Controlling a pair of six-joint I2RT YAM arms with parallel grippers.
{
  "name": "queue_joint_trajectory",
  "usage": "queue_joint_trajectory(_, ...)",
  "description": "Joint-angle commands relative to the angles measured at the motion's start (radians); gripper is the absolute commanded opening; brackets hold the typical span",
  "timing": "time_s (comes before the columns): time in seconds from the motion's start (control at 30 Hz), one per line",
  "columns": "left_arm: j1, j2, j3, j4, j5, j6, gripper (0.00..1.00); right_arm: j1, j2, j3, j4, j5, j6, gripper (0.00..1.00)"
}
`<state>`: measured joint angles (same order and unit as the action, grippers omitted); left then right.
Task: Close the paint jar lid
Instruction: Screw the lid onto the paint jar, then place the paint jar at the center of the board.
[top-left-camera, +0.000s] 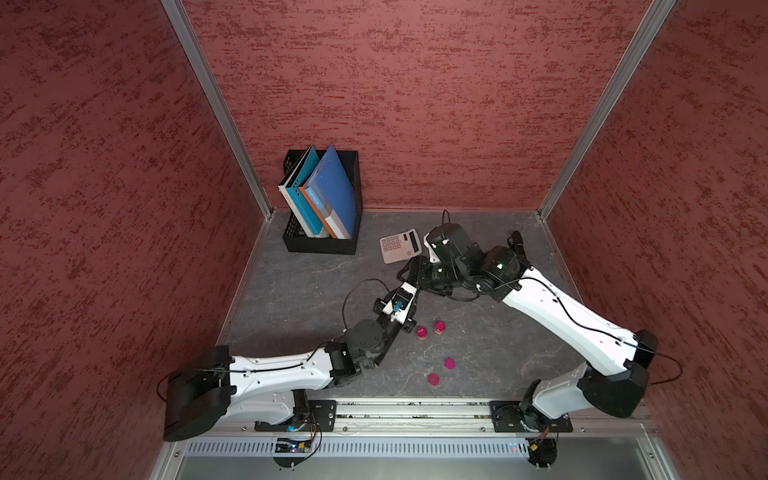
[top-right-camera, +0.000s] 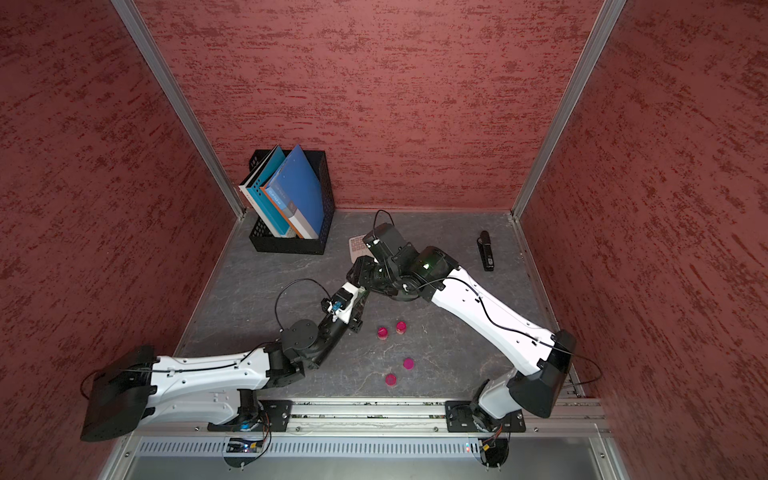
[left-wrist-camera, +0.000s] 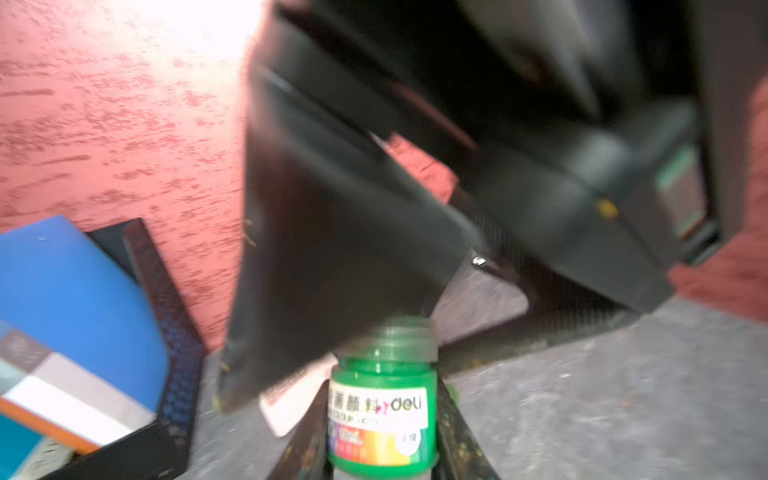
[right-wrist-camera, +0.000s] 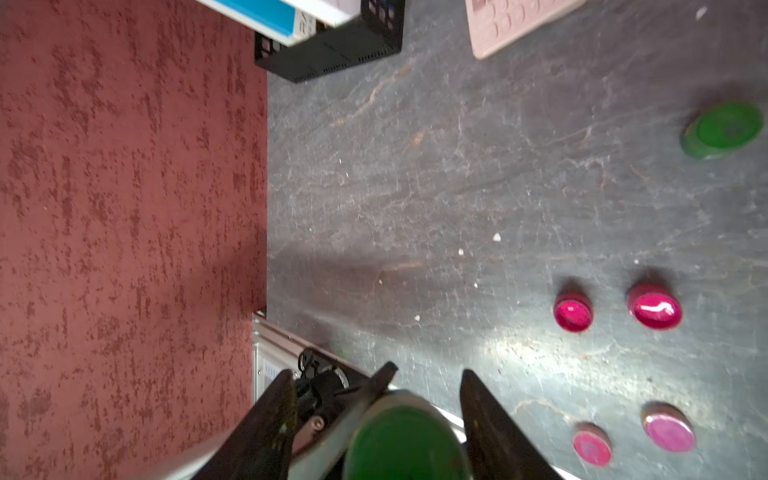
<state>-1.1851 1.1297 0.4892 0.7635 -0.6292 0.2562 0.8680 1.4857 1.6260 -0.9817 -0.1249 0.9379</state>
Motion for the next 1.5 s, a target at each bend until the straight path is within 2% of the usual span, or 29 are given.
queue_joint_trajectory(0.0,0.002,-0.088,-0.08,0.088,0.069,-0.134,0.2,-0.001,-0.024,0.037,-0.141,-0.03,-0.064,0.6)
queue_joint_trajectory(0.2,0.039,-0.295,-0.214,-0.017,0.228,-0.198,0.2,-0.034,-0.024,0.162,-0.283,-0.045,-0.196,0.61)
queue_joint_trajectory(0.37,0.116,-0.476,-0.291,-0.111,0.347,-0.287,0.2,-0.073,-0.058,0.221,-0.28,-0.188,-0.274,0.59)
queue_joint_trajectory(0.5,0.145,-0.568,-0.294,-0.185,0.389,-0.298,0.2,-0.08,0.016,0.284,-0.326,-0.322,-0.349,0.59)
queue_joint_trajectory(0.67,0.161,-0.543,-0.254,-0.22,0.474,-0.296,0.2,-0.08,0.136,0.383,-0.362,-0.473,-0.444,0.6)
queue_joint_trajectory(0.9,0.159,-0.447,-0.219,-0.173,0.524,-0.303,0.2,-0.075,0.276,0.536,-0.512,-0.491,-0.533,0.6)
queue_joint_trajectory(1.23,0.159,-0.424,-0.192,-0.156,0.523,-0.293,0.2,-0.058,0.309,0.537,-0.6,-0.484,-0.573,0.6)
queue_joint_trajectory(1.47,0.157,-0.422,-0.179,-0.17,0.528,-0.291,0.2,-0.058,0.296,0.478,-0.54,-0.517,-0.561,0.6)
